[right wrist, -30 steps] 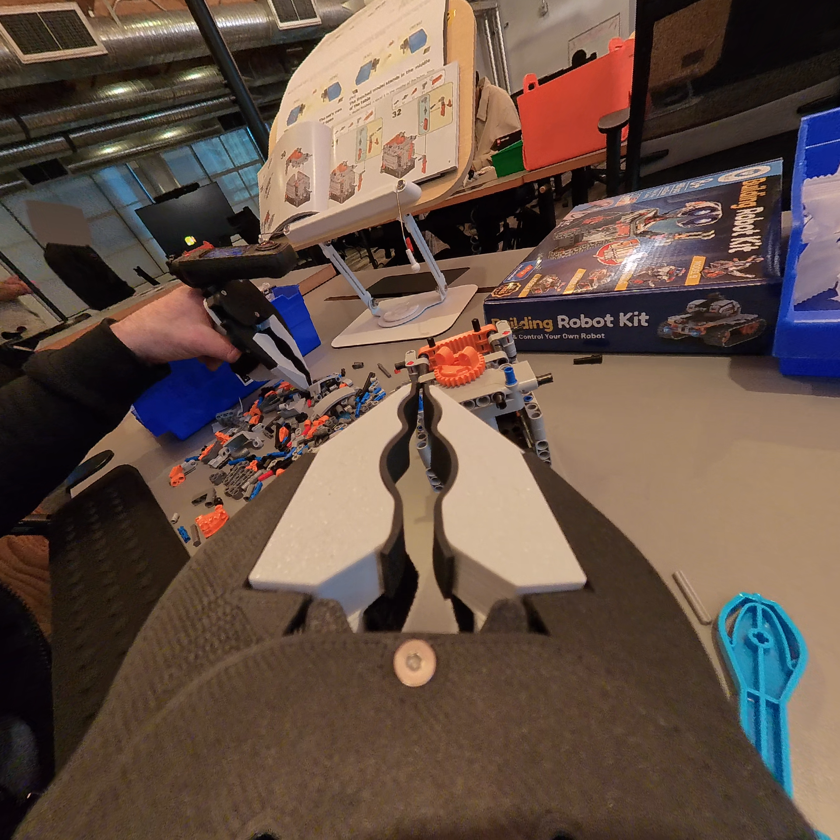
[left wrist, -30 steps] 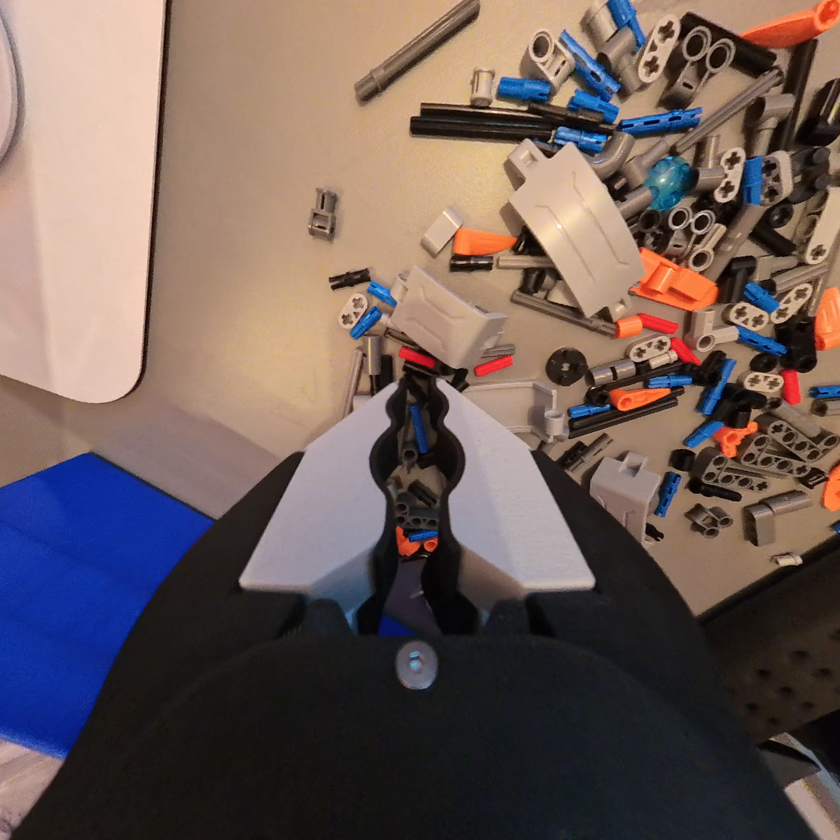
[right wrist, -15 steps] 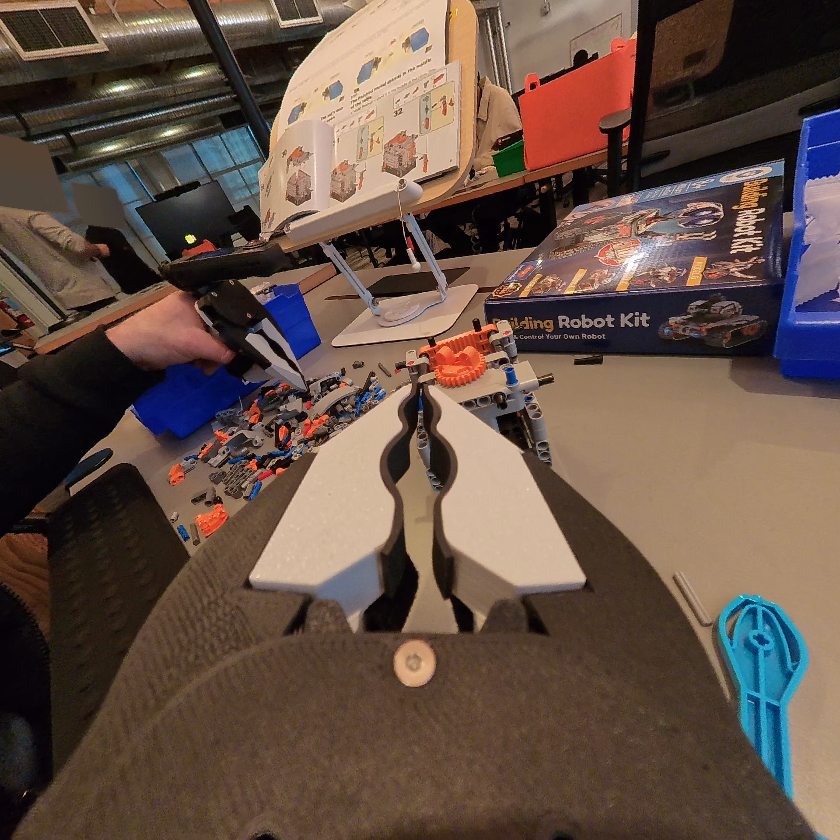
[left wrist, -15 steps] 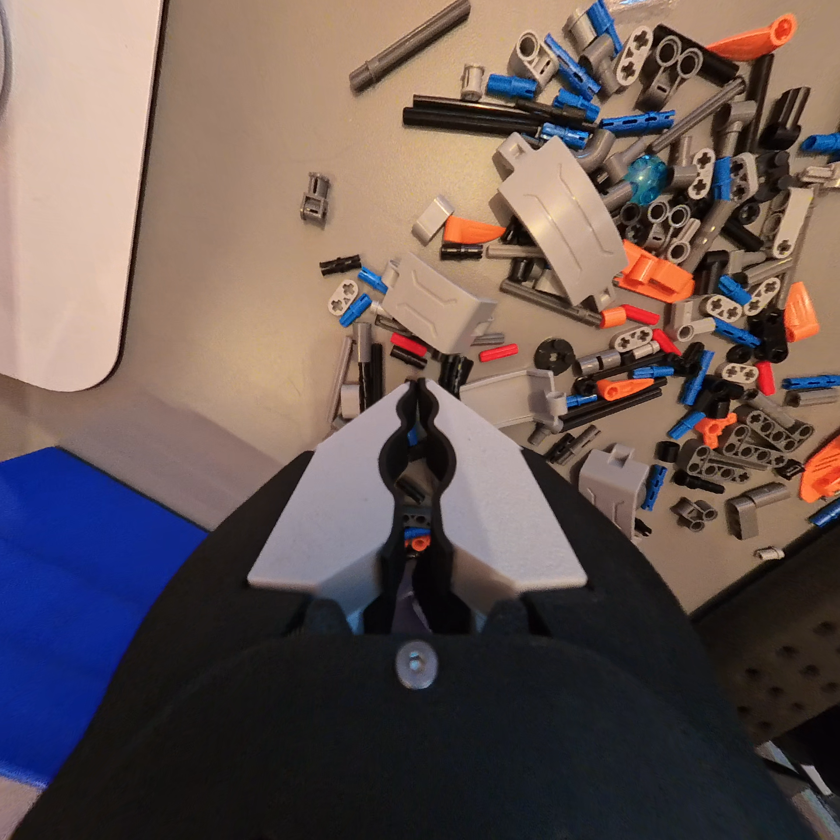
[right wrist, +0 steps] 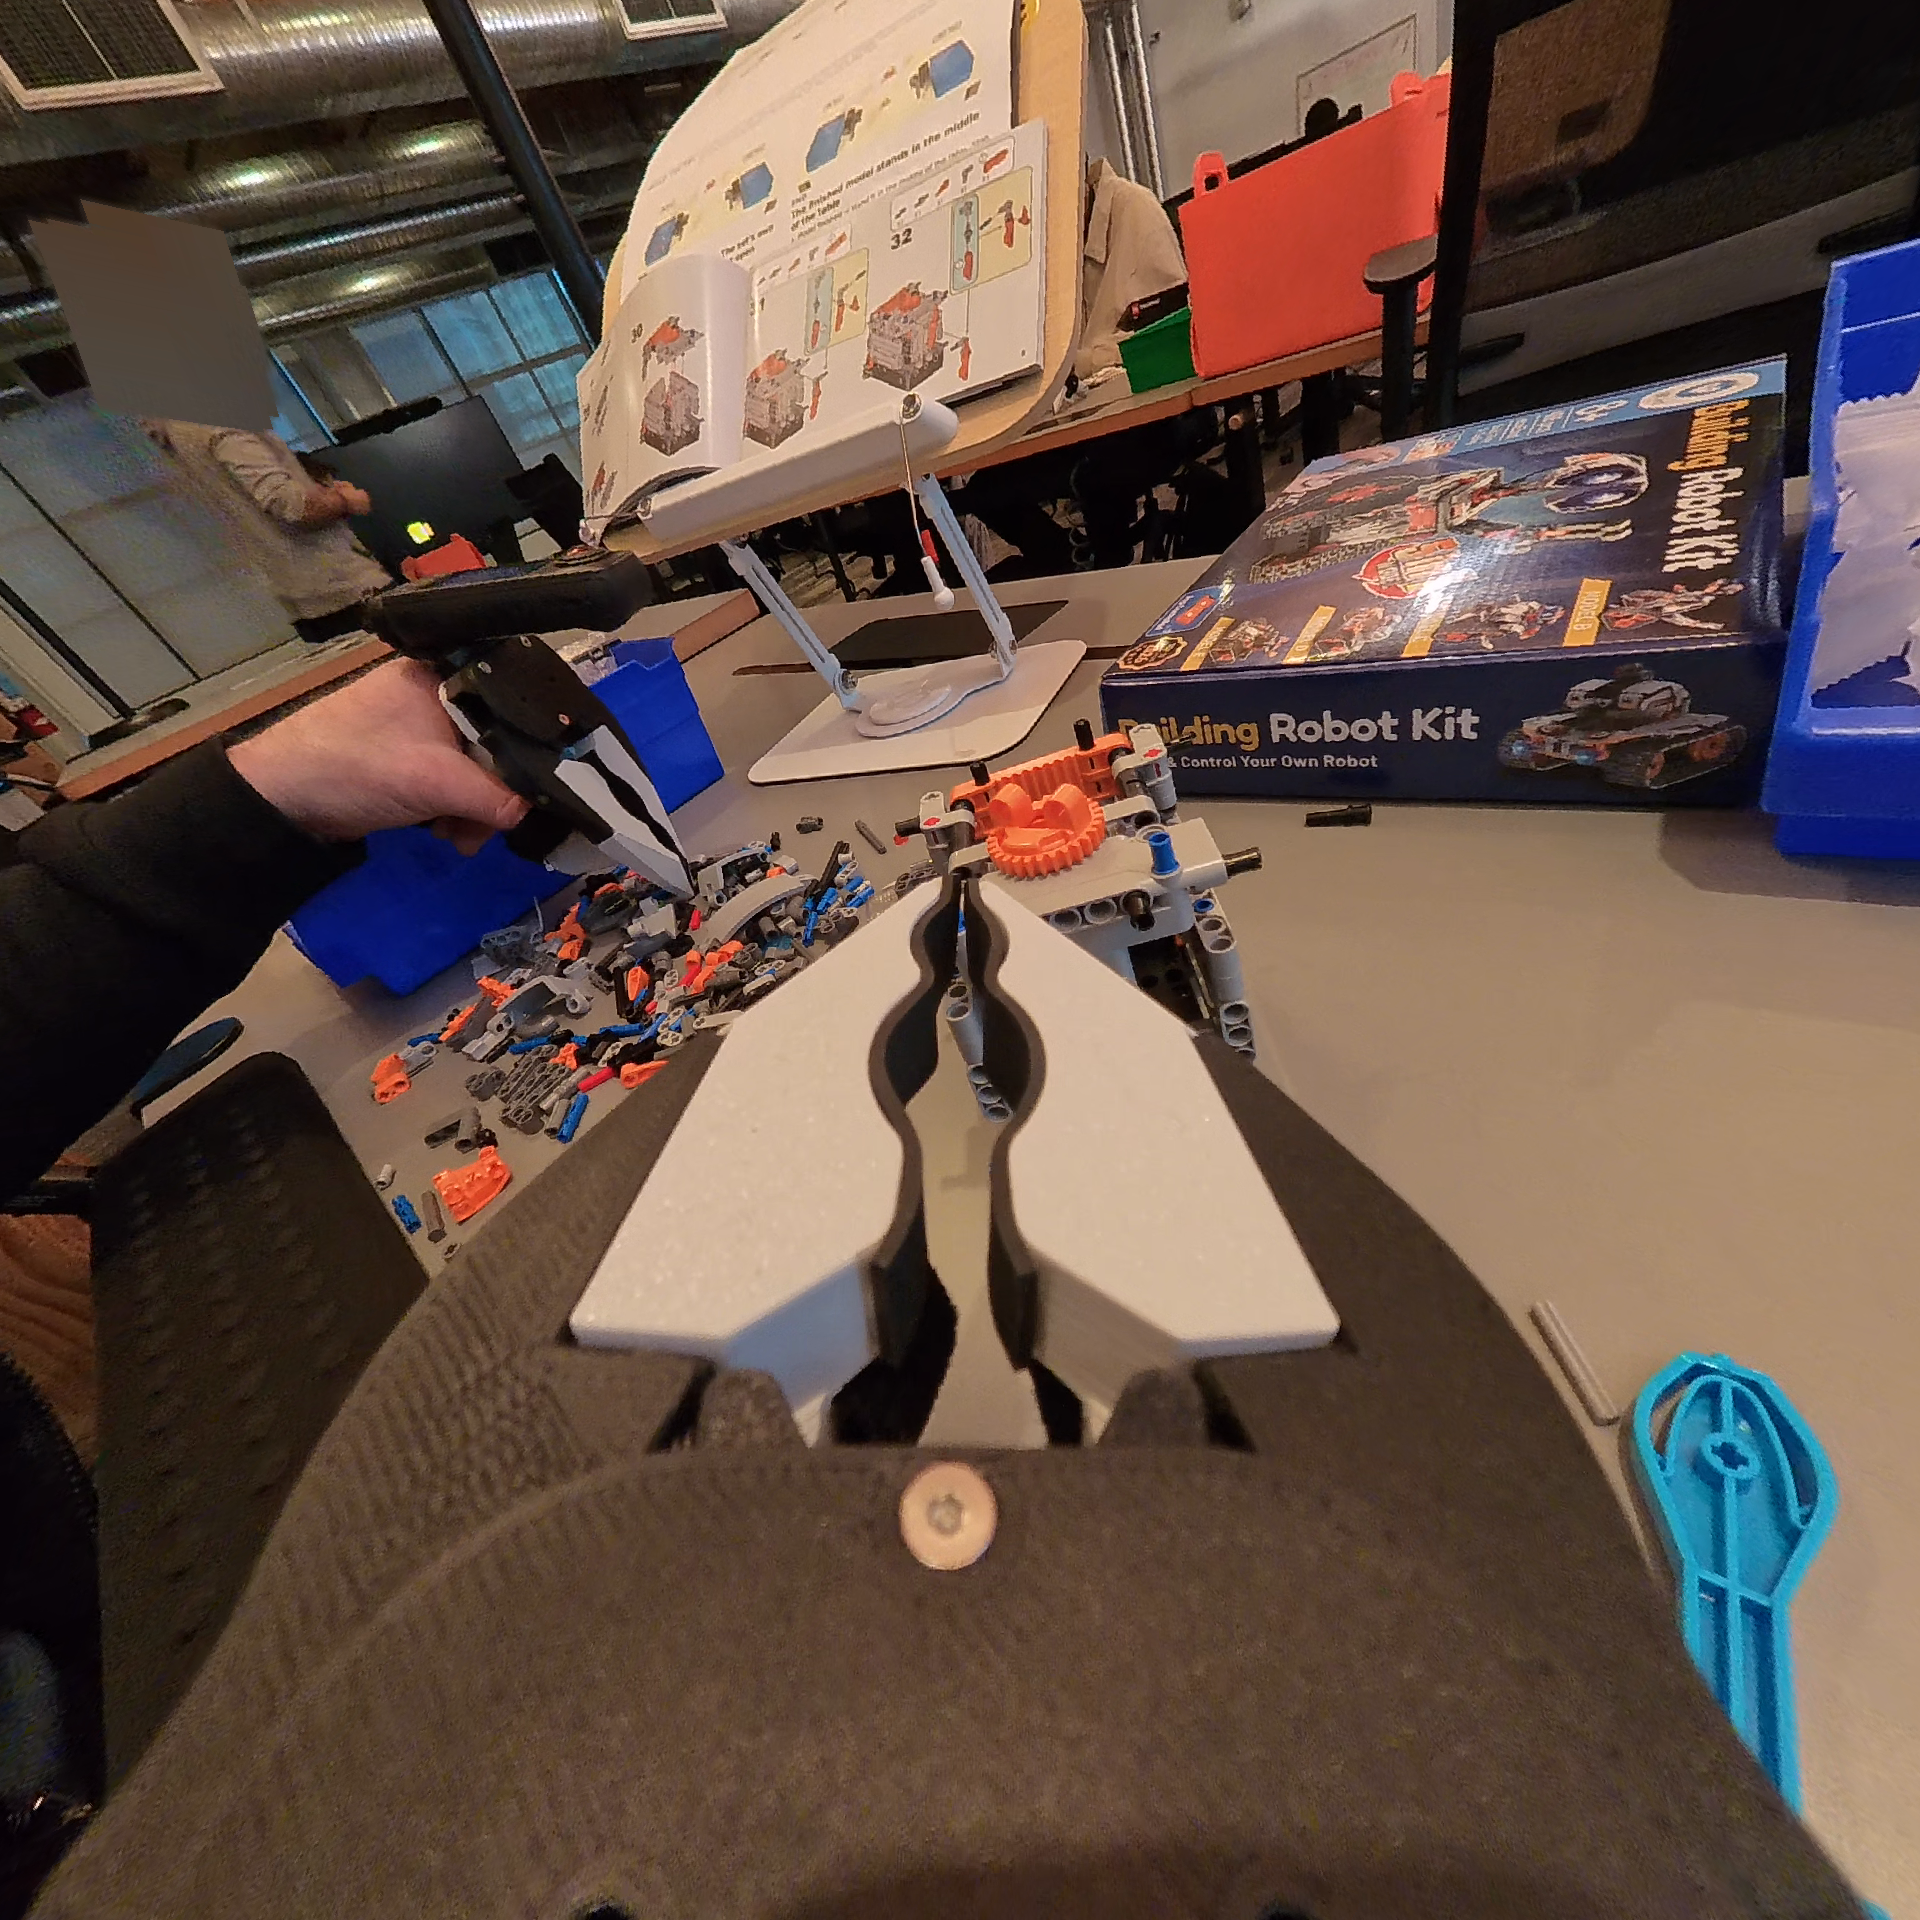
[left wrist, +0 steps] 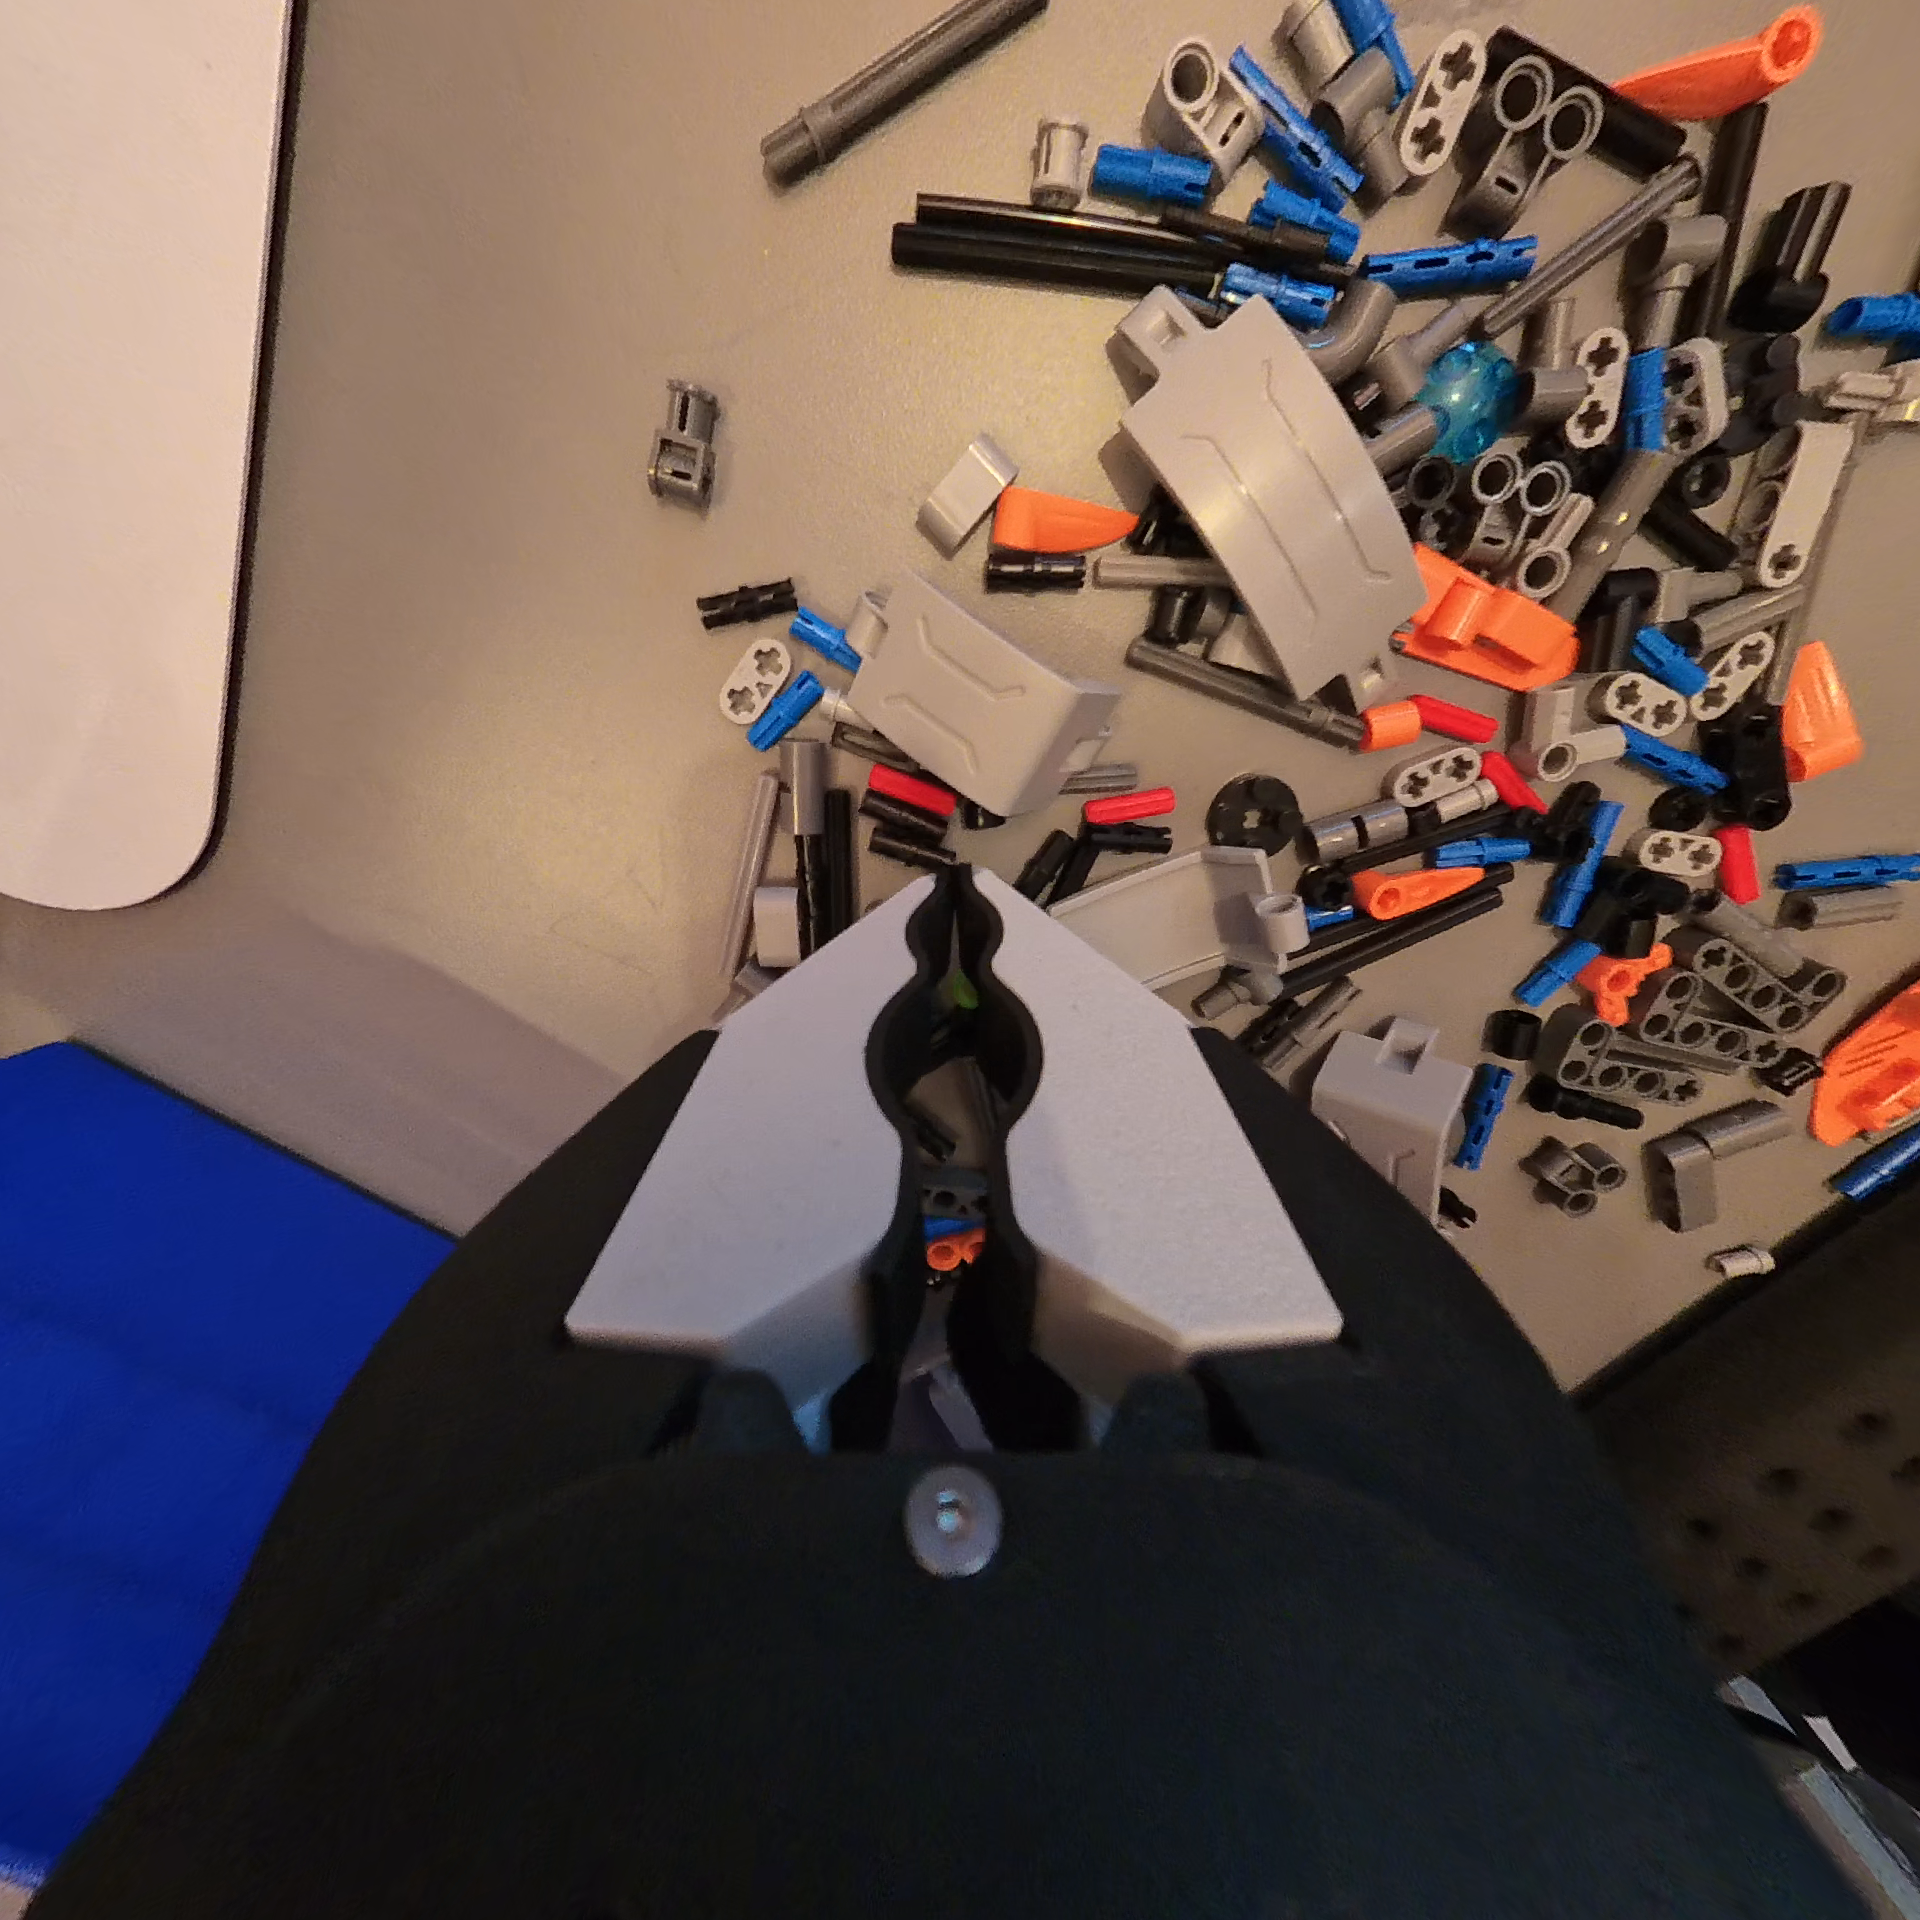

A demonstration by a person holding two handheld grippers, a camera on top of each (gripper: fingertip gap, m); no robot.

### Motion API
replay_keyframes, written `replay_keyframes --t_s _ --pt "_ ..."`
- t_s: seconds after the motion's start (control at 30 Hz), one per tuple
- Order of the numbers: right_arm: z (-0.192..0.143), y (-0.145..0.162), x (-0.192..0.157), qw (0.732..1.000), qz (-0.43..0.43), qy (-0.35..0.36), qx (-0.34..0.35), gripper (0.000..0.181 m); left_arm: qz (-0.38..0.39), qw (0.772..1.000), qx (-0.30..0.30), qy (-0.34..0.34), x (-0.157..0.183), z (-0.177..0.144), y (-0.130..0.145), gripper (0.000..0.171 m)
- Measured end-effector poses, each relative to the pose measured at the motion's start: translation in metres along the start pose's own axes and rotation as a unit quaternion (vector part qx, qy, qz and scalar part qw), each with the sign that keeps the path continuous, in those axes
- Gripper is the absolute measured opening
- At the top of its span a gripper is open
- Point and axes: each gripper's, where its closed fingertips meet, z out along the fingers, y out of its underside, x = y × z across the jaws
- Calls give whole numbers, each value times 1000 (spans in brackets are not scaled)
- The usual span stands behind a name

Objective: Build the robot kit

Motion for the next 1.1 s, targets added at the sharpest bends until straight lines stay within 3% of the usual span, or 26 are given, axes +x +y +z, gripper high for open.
replay_keyframes --t_s 0.17,0.27,0.37,0.7,1.1 --pt "0 0 -1 1000 -1 -2 1 0 -2 1000 12 -2 0 -3 -2 0" --pt "0 0 -1 1000 -1 -3 1 0 -14 1000 15 -6 -3 -3 -3 16" --pt "0 -1 -2 1000 -2 -2 2 0 -18 1000 14 -14 -7 0 -5 17" --pt "-1 -1 -4 1000 -6 -4 3 0 -13 999 18 -31 -8 0 -8 3" --pt "0 -1 -9 1000 -25 -3 0 0 0 997 70 -43 10 -30 -9 3"
